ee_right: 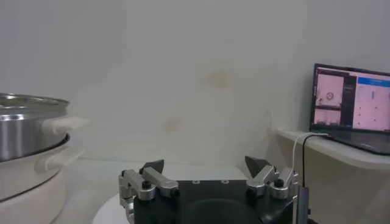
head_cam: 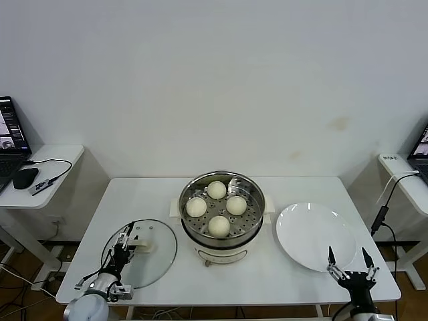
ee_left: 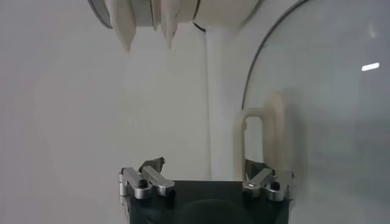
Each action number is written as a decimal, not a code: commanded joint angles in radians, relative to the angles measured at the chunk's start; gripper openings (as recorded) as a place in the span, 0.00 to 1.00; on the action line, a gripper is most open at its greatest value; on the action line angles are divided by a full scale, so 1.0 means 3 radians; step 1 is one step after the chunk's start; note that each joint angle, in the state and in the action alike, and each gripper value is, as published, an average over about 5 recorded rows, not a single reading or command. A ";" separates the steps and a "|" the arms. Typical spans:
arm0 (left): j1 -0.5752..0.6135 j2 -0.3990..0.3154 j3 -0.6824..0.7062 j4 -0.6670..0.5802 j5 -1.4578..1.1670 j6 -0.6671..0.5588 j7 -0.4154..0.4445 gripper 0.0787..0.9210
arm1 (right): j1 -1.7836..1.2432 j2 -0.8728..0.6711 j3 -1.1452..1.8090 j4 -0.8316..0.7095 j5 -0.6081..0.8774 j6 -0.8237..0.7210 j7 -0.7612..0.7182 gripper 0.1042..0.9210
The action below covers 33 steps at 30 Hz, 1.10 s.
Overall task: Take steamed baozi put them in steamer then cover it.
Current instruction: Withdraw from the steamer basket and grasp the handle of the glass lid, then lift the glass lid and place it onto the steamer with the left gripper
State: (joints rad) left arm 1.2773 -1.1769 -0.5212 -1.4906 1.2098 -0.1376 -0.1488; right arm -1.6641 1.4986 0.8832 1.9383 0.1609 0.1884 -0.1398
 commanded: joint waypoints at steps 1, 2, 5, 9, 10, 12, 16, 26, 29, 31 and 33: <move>-0.0047 -0.0008 0.0004 0.0070 -0.0056 -0.0002 -0.0022 0.69 | -0.0010 0.0006 -0.0005 -0.0003 -0.0008 0.0008 -0.0003 0.88; -0.0046 -0.0007 0.0005 0.0069 -0.0057 -0.0002 -0.0022 0.65 | -0.0011 0.0007 -0.0007 -0.0005 -0.0010 0.0010 -0.0003 0.88; -0.0030 -0.0007 0.0011 0.0074 -0.0058 -0.0010 -0.0023 0.55 | -0.0012 0.0012 -0.0010 -0.0012 -0.0013 0.0019 -0.0003 0.88; -0.0009 -0.0012 0.0011 0.0105 -0.0059 -0.0030 -0.0050 0.42 | -0.0015 0.0015 -0.0012 -0.0013 -0.0018 0.0025 -0.0005 0.88; -0.0006 -0.0013 0.0008 0.0111 -0.0062 -0.0040 -0.0068 0.39 | -0.0016 0.0015 -0.0012 -0.0011 -0.0019 0.0026 -0.0005 0.88; -0.0002 -0.0013 -0.0007 0.0113 -0.0069 -0.0068 -0.0113 0.31 | -0.0019 0.0016 -0.0014 -0.0004 -0.0022 0.0025 -0.0006 0.88; 0.0021 -0.0005 -0.0065 0.0073 -0.0082 -0.0141 -0.0255 0.18 | -0.0024 0.0017 -0.0024 0.0009 -0.0029 0.0024 -0.0008 0.88; 0.0419 0.0099 -0.0342 -0.0554 -0.0182 0.0109 -0.0435 0.07 | -0.0028 0.0006 -0.0059 0.0028 -0.0061 0.0034 -0.0016 0.88; 0.0509 0.0181 -0.0455 -0.0831 -0.0182 0.0321 -0.0237 0.07 | -0.0026 -0.0004 -0.0068 0.0020 -0.0090 0.0045 -0.0022 0.88; 0.0531 0.0244 -0.0529 -0.0988 -0.0182 0.0457 -0.0055 0.07 | -0.0023 -0.0013 -0.0071 0.0014 -0.0108 0.0051 -0.0026 0.88; 0.0533 0.0304 -0.0610 -0.1122 -0.0203 0.0577 0.0125 0.07 | -0.0021 -0.0024 -0.0075 0.0011 -0.0124 0.0053 -0.0030 0.88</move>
State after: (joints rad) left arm 1.3755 -1.1371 -0.6120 -1.6147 1.1665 -0.1090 -0.2338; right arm -1.6710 1.4950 0.8628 1.9438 0.1351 0.2024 -0.1471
